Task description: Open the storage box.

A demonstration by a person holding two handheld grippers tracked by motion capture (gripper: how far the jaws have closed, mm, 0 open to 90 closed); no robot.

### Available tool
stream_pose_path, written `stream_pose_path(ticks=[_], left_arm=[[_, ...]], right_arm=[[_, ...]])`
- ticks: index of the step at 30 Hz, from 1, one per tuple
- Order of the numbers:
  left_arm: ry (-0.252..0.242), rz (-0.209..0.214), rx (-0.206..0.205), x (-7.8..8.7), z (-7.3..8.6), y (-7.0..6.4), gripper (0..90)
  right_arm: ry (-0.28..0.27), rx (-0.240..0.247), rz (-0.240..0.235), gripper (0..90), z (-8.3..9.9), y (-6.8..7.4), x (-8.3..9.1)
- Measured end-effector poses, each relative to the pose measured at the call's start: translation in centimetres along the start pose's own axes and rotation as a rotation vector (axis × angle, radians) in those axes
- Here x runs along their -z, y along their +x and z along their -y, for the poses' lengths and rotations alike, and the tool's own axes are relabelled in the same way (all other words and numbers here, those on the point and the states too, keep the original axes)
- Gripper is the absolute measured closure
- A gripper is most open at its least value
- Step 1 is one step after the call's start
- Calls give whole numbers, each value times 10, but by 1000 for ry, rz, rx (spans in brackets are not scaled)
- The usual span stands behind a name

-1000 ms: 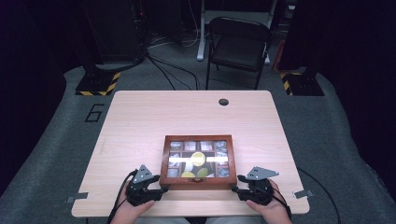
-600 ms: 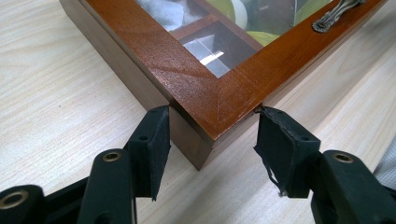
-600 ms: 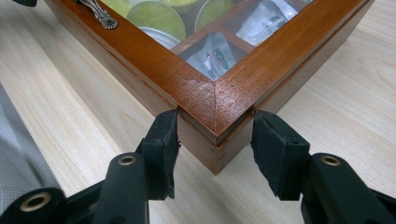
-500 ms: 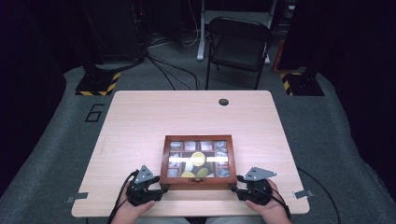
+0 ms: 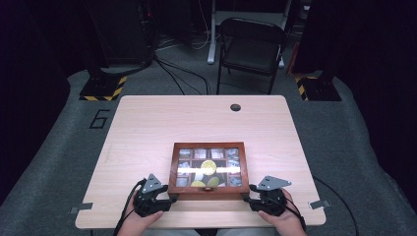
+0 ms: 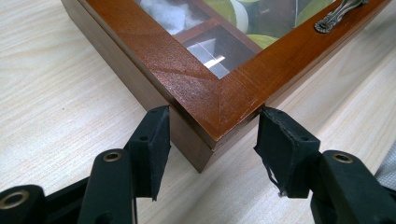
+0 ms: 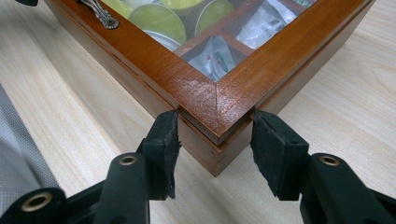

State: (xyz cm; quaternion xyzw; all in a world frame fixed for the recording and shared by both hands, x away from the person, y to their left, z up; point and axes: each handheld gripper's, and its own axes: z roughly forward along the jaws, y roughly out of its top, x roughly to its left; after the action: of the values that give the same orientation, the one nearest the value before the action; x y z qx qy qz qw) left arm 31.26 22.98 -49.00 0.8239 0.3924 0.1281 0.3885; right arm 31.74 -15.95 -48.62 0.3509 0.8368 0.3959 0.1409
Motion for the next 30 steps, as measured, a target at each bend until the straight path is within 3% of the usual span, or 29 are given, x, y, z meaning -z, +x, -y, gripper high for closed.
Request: stream_pose_path(ticks=[7,19,25,30], left_arm=[[-41,8,1,3,-2,-1,451],[-64,9,-2,5,-5,-2,446],[-75,21,16,6,-7,-2,414],[-90,5,-1,5,-11,-1,391]], right_arm=[[-18,-5,3,526,-1,0,2],[-38,-13,2,513,-4,-1,4],[-52,-31,-3,488,-7,-1,4],[-54,-21,7,468,-10,-2,4]])
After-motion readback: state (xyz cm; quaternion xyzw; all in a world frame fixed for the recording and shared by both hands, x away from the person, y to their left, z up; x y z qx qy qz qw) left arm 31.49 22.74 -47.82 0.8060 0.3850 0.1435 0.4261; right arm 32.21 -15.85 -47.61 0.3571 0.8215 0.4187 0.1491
